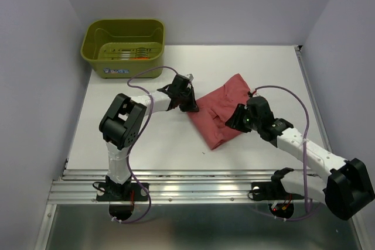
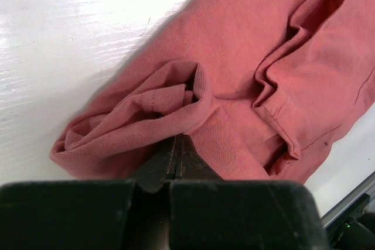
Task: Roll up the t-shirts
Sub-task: Roll the T-shirt to the center of the board.
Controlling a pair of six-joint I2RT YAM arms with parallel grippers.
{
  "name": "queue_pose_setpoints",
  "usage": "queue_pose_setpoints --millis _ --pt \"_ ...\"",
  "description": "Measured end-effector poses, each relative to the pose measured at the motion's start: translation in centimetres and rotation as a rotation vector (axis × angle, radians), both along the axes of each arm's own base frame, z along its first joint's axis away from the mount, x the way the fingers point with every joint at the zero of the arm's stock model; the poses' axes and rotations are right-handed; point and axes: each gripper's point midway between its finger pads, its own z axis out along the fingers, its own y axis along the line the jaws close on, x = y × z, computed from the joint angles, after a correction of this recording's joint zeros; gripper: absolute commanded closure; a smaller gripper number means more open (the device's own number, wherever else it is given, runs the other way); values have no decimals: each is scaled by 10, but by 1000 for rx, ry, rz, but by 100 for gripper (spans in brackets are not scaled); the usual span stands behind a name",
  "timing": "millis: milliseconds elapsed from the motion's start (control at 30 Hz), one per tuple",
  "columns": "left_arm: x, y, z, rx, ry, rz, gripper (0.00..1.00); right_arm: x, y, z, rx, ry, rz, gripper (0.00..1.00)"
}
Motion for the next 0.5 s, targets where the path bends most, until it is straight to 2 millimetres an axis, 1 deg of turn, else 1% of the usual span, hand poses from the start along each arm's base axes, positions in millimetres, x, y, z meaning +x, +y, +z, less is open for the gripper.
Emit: queue_pose_setpoints --millis 33,133,167,233,267,300,333,400,500 --pt "0 0 0 1 -1 0 100 0 -1 2 -14 -6 -2 69" --pt "0 0 0 1 -1 -1 100 -3 10 8 -65 -18 40 77" --pt "0 0 0 1 -2 -1 100 -5 20 8 -84 -23 72 77" --pt "0 0 0 2 -2 -2 100 -10 32 5 -103 -20 115 77" --pt "0 0 0 2 -3 -3 100 -13 38 0 -113 -8 142 78" --pt "0 0 0 3 -2 -3 100 -15 40 -2 -117 -5 153 78" --pt "0 0 0 4 -2 -3 100 -21 45 -12 -138 21 183 78" --pt "0 1 0 6 -2 -3 100 -23 46 -24 -163 51 197 79" --pt "1 1 0 14 -1 -5 100 -20 40 -41 -216 77 174 80"
